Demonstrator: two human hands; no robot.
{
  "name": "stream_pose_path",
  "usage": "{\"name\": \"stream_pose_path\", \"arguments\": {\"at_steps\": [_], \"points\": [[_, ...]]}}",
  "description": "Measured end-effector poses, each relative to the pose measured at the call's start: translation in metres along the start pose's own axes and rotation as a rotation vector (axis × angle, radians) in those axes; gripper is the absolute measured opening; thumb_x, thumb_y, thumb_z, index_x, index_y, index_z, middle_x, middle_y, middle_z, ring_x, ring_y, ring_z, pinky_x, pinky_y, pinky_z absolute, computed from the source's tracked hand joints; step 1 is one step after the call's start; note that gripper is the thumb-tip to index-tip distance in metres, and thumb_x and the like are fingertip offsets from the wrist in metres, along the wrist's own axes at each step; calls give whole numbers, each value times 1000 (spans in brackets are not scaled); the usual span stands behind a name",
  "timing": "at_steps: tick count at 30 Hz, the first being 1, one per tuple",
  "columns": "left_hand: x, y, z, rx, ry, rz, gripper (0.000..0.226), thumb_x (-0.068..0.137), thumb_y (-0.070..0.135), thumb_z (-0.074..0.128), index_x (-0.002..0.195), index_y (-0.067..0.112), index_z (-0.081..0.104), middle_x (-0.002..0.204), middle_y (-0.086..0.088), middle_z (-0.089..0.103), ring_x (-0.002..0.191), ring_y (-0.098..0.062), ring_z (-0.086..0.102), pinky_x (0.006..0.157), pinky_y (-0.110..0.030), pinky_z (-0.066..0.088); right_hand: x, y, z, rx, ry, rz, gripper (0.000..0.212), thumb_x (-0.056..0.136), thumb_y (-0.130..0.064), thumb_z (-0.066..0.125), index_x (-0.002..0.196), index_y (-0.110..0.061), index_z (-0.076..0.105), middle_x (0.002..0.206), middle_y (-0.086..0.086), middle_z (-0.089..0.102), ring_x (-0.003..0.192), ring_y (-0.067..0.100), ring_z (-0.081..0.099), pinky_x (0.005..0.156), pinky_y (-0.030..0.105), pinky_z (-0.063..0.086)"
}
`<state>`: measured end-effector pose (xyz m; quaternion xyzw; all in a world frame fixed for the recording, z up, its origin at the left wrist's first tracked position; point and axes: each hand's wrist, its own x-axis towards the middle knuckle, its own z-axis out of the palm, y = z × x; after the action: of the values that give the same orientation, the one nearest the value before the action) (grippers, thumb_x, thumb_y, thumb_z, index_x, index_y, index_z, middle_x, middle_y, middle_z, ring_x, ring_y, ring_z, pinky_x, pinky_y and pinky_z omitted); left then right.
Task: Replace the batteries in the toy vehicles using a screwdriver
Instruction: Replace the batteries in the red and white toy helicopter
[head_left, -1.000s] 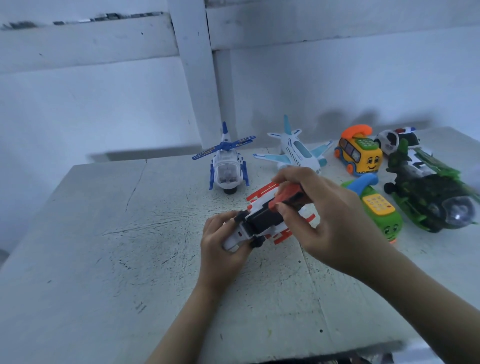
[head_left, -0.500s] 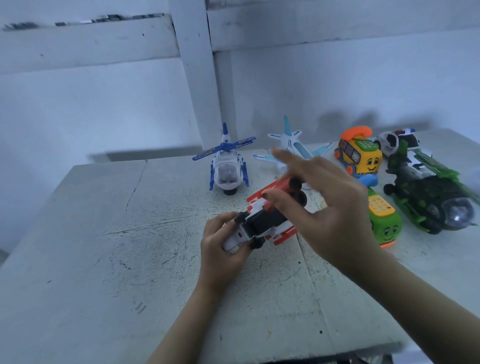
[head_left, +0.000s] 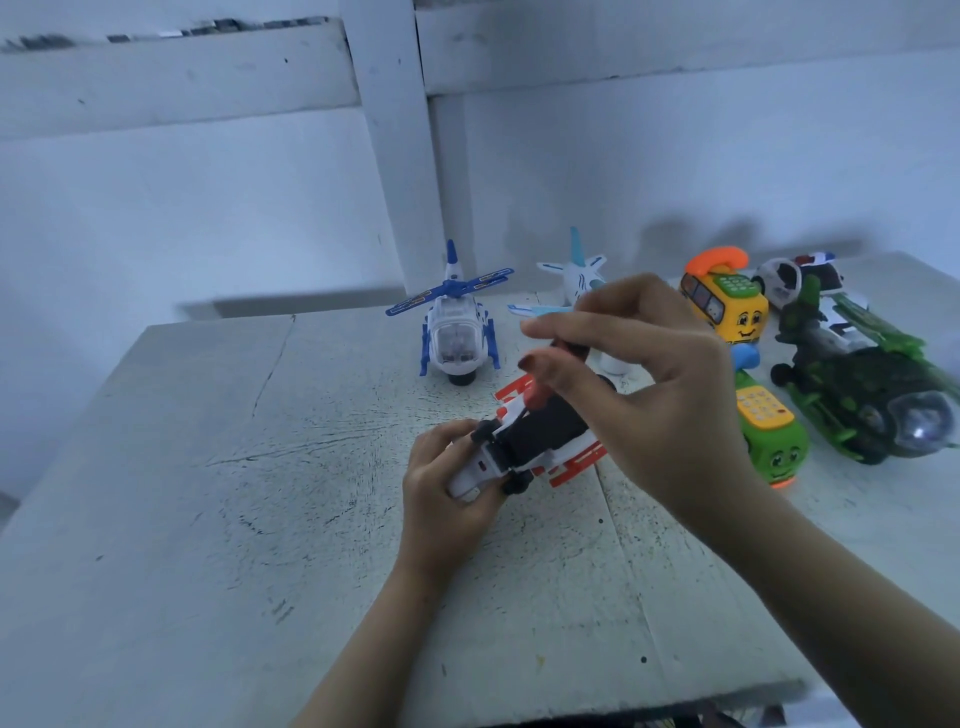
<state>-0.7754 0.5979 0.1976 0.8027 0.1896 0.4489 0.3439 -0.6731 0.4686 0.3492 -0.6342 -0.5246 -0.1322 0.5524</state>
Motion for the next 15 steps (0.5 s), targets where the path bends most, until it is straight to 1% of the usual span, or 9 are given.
{"name": "stream_pose_path", "arguments": {"at_steps": [2, 4, 6, 8, 9, 11, 12, 14, 15], "points": [[0, 0, 0, -2, 0, -1, 50, 69, 43, 75, 117, 30, 65, 106, 8, 62, 98, -19, 58, 83, -19, 43, 2, -2, 1, 6, 6, 18, 24, 82, -34, 68, 102, -21, 72, 83, -3, 67, 82, -4, 58, 77, 14, 45], [0, 0, 0, -1, -3, -4, 48, 69, 44, 75, 114, 29, 65, 106, 6, 63, 99, -20, 58, 84, -19, 43, 5, -4, 1, 35, -11, 70, 25, 83, -34, 67, 104, -20, 71, 84, -10, 70, 83, 2, 65, 79, 30, 53], [0, 0, 0, 2, -7, -6, 49, 69, 44, 75, 114, 27, 65, 106, 4, 63, 99, -19, 58, 84, -17, 43, 7, -2, 1, 60, -60, 99, 19, 87, -28, 64, 102, -19, 69, 81, -13, 70, 83, 9, 67, 80, 38, 54], [0, 0, 0, 3, -14, -9, 49, 69, 45, 74, 114, 26, 65, 106, 3, 64, 100, -17, 57, 85, -15, 41, 8, 0, 3, 47, -104, 76, 17, 89, -19, 60, 103, -18, 70, 80, -14, 70, 86, 12, 65, 81, 36, 53], [0, 0, 0, 1, -16, -11, 50, 69, 46, 74, 114, 25, 65, 106, 3, 64, 100, -17, 57, 85, -14, 41, 8, 1, 3, 56, -119, 70, 19, 90, -17, 59, 104, -20, 71, 83, -14, 70, 90, 10, 65, 84, 32, 52], [0, 0, 0, 0, -16, -11, 49, 70, 46, 74, 113, 24, 66, 106, 4, 63, 100, -17, 57, 84, -16, 42, 7, -1, 4, 96, -118, 79, 18, 88, -24, 62, 102, -25, 72, 95, -13, 66, 102, 4, 60, 90, 17, 46], [0, 1, 0, 1, -14, -6, 49, 70, 47, 74, 113, 24, 66, 106, 5, 63, 99, -17, 57, 84, -16, 42, 7, -3, 4, 102, -97, 82, 16, 85, -31, 65, 99, -28, 72, 99, -11, 63, 105, 0, 57, 89, 12, 42], [0, 1, 0, 1, -10, 1, 49, 70, 47, 73, 113, 24, 66, 106, 6, 62, 99, -17, 56, 83, -15, 42, 8, -5, 5, 98, -53, 79, 17, 80, -38, 68, 93, -29, 73, 94, -7, 62, 97, 0, 58, 85, 12, 42], [0, 1, 0, 4, -8, 3, 49, 70, 47, 73, 113, 24, 65, 106, 6, 62, 99, -16, 56, 83, -15, 42, 9, -6, 6, 95, -45, 69, 16, 80, -38, 69, 91, -28, 74, 89, -7, 65, 92, 3, 61, 84, 18, 45]]}}
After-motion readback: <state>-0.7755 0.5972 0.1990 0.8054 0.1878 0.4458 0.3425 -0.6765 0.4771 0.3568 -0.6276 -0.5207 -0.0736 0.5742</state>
